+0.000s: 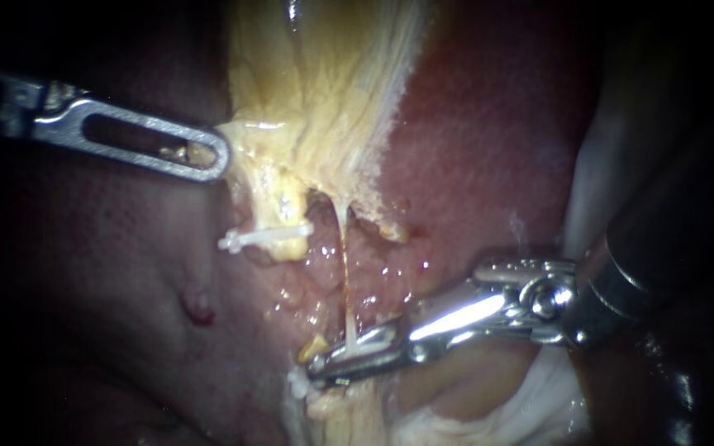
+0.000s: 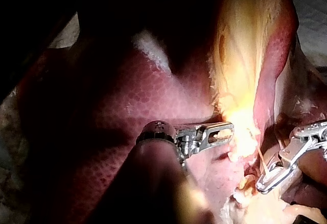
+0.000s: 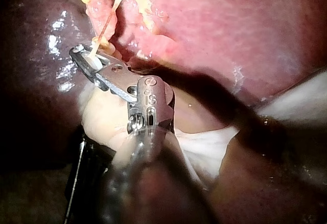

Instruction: Going back first clip right tube

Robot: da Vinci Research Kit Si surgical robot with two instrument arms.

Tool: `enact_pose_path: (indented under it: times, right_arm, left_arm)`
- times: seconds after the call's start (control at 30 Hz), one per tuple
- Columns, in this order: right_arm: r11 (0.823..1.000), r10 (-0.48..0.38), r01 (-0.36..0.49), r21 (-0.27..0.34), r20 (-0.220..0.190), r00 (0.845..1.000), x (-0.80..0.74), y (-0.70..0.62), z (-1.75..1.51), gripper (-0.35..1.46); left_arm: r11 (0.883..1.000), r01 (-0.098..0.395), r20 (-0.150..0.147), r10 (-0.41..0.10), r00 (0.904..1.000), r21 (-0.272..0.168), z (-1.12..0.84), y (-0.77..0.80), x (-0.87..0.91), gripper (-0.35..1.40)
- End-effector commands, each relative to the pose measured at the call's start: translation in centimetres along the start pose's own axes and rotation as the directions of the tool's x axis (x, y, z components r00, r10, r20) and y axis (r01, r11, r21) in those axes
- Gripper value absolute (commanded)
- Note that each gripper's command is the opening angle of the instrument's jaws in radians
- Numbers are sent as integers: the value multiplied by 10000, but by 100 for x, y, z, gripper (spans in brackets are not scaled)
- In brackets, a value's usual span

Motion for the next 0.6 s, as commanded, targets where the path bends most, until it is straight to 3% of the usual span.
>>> enact_pose_path:
  times: [0.03,0.2,0.3,0.37,0.5,0.6]
  right_arm:
    - [10000,-1,1,1,-1,10000,0,0,0,-35]
    - [10000,-2,2,5,2,10000,0,-1,0,-34]
    - [9992,-298,294,-260,-159,9994,2,-3,4,24]
    - [9946,-1011,1002,-251,-359,9942,4,-6,8,34]
    - [9897,-1432,1426,-138,-710,9871,7,-11,15,45]
    - [9860,-1669,1663,-151,-729,9833,7,-12,18,47]
  left_arm:
    - [10000,-4,1,4,10000,-5,1,1,0,-35]
    - [10000,-4,4,4,10000,-8,1,1,0,-35]
    - [10000,-6,5,6,10000,-9,1,1,1,-35]
    - [10000,-6,6,6,10000,-10,1,1,1,-35]
    - [10000,-8,7,8,10000,-12,1,1,1,-35]
    - [10000,-11,-11,11,10000,9,2,1,2,-35]
